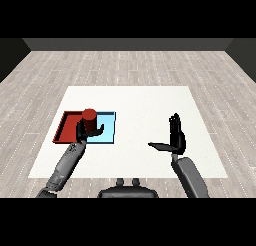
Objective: Pick the red can and put it in the red box
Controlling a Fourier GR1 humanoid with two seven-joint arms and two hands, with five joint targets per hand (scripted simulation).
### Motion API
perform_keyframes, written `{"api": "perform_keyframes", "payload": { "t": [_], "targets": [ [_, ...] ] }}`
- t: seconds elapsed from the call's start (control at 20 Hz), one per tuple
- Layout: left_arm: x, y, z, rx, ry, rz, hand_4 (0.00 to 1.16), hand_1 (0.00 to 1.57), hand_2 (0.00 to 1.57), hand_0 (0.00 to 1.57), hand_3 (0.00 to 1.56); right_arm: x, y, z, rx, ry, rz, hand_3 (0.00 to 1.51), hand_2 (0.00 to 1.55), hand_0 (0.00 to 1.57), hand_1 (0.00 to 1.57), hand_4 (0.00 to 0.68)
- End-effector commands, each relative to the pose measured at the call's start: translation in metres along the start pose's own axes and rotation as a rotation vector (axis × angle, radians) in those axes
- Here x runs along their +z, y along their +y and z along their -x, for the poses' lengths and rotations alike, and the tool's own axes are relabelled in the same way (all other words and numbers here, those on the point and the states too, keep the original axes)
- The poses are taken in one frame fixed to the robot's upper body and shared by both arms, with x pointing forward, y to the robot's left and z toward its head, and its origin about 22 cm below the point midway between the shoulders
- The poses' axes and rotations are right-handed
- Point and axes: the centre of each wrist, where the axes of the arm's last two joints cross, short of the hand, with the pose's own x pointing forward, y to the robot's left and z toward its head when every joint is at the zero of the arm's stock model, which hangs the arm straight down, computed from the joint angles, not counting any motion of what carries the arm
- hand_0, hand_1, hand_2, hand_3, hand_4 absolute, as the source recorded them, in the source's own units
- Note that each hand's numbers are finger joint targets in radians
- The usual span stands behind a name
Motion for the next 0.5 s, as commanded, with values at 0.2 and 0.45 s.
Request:
{"api": "perform_keyframes", "payload": {
  "t": [0.2,0.45],
  "targets": [
    [-0.040,0.082,0.024,-0.113,0.121,-0.092,1.12,1.57,1.57,1.57,1.50,0.015,-0.037,0.009,0.129,0.054,0.063,0.00,0.00,0.00,0.00,0.000],
    [-0.058,0.079,0.056,-0.270,0.257,-0.107,1.09,1.57,1.55,1.57,1.47,-0.004,-0.046,0.008,0.120,0.097,0.094,0.00,0.00,0.00,0.00,0.000]
  ]
}}
